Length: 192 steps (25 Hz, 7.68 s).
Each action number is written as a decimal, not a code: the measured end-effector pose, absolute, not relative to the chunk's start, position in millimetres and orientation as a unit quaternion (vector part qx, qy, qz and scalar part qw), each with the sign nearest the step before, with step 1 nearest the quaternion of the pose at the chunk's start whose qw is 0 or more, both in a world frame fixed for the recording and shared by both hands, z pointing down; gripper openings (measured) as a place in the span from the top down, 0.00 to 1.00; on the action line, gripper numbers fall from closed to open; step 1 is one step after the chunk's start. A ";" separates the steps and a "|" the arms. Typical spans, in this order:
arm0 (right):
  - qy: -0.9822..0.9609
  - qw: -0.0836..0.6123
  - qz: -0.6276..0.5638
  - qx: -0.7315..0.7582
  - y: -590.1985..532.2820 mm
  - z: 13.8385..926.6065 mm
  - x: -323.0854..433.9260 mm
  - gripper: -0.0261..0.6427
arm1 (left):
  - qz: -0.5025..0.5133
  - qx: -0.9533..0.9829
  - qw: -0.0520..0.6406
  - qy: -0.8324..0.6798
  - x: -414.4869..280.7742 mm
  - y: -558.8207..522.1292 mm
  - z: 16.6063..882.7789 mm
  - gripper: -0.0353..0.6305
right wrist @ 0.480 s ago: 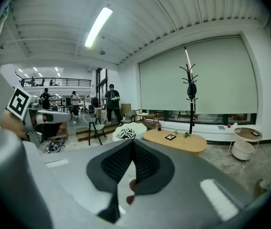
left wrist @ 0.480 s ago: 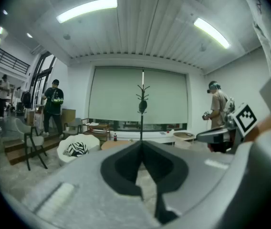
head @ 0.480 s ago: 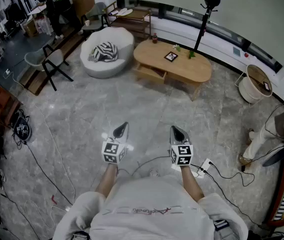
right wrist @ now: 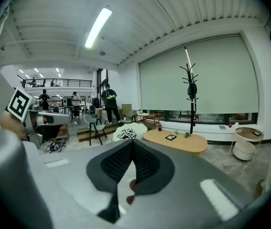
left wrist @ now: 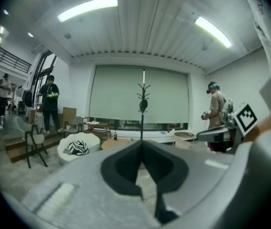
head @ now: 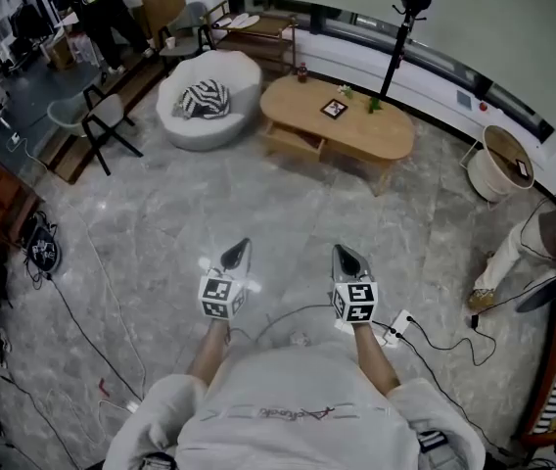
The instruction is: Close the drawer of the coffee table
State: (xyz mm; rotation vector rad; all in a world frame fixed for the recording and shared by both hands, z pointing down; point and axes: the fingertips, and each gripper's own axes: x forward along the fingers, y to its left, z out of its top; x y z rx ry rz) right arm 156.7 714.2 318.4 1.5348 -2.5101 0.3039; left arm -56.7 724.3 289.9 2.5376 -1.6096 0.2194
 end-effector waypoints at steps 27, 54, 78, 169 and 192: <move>-0.869 0.097 0.104 0.474 667.0 330.4 190.4 0.95 | 0.083 0.834 0.064 -0.542 -3.7 681.5 302.0 0.94; -0.867 0.106 0.094 0.478 536.7 353.2 152.1 0.95 | 0.072 0.830 0.070 -0.549 -52.6 555.7 330.3 0.94; -0.853 0.111 0.083 0.503 298.4 320.4 83.9 0.95 | 0.105 0.844 0.055 -0.524 -116.5 314.4 316.8 0.94; -0.824 0.135 0.141 0.532 -159.8 377.0 138.3 0.95 | 0.154 0.840 0.102 -0.510 -100.3 -160.1 360.7 0.94; -0.822 0.160 0.172 0.518 -200.9 426.5 149.1 0.95 | 0.188 0.830 0.136 -0.506 -95.0 -196.7 412.3 0.94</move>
